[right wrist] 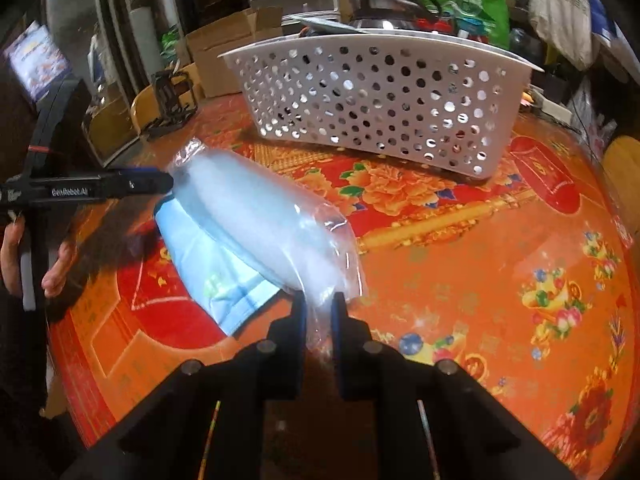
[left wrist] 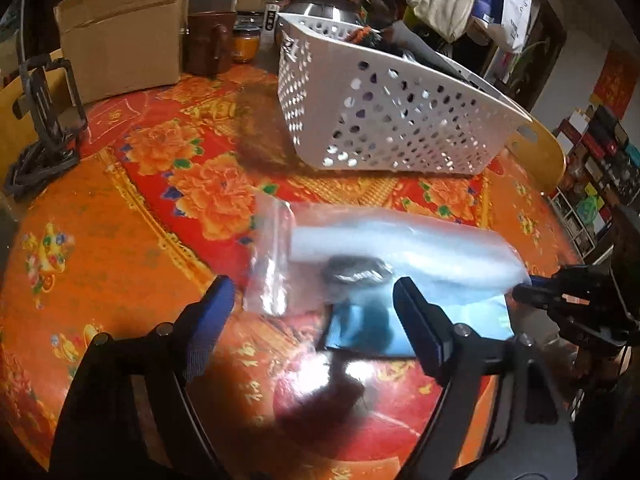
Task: Organize soft objects
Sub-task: 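Pinch the clear bag's edge with the right tool while the left tool grips its other end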
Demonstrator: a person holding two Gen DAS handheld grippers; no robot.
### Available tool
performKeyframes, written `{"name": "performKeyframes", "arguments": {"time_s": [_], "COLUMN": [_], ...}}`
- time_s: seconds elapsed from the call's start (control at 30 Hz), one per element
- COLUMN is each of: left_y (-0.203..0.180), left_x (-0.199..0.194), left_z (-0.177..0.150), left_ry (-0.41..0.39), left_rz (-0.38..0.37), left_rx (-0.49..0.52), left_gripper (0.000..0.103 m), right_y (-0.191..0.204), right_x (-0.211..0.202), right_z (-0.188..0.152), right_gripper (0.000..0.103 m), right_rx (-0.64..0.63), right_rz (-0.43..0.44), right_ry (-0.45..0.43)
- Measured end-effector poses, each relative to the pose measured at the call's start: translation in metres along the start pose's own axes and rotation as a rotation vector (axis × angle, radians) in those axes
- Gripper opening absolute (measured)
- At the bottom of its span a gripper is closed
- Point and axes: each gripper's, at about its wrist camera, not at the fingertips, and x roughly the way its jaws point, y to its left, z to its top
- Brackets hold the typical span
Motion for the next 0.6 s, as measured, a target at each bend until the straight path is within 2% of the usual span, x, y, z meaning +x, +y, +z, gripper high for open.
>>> {"name": "performKeyframes", "arguments": {"time_s": [0.07, 0.17, 0.23, 0.3, 0.37, 0.4, 0.47, 0.6], "left_y": [0.007, 0.016, 0.017, 0.016, 0.017, 0.016, 0.012, 0.003], "left_x": [0.003, 0.012, 0.017, 0.018, 0.017, 0.017, 0.012, 0.002], "left_z": [0.004, 0.009, 0.011, 0.012, 0.011, 0.011, 0.01, 0.005], "left_ry": [0.002, 0.026, 0.038, 0.037, 0.036, 0.04, 0.025, -0.002], "left_rz": [-0.02, -0.006, -0.031, -0.048, -0.111, -0.142, -0.107, -0.07], "left_rx": [-0.035, -0.063, -0.07, -0.075, -0.092, -0.1, -0.089, -0.078], "left_gripper": [0.08, 0.08, 0.08, 0.077, 0.032, 0.025, 0.013, 0.005], "right_y": [-0.003, -0.006, -0.007, -0.006, -0.005, -0.005, -0.004, 0.0], "right_x": [-0.001, -0.002, -0.002, -0.002, -0.002, -0.002, -0.001, -0.002], "right_z": [-0.001, -0.001, -0.002, -0.001, -0.001, -0.001, -0.001, 0.001], "right_gripper": [0.01, 0.01, 0.01, 0.01, 0.01, 0.01, 0.009, 0.01], "right_rx": [-0.006, -0.011, -0.013, -0.02, -0.021, -0.022, -0.026, -0.027], "right_rz": [0.001, 0.001, 0.0, -0.009, -0.014, -0.013, -0.019, -0.054], "right_ry": [0.001, 0.0, -0.001, -0.001, -0.002, -0.003, -0.005, -0.023]}}
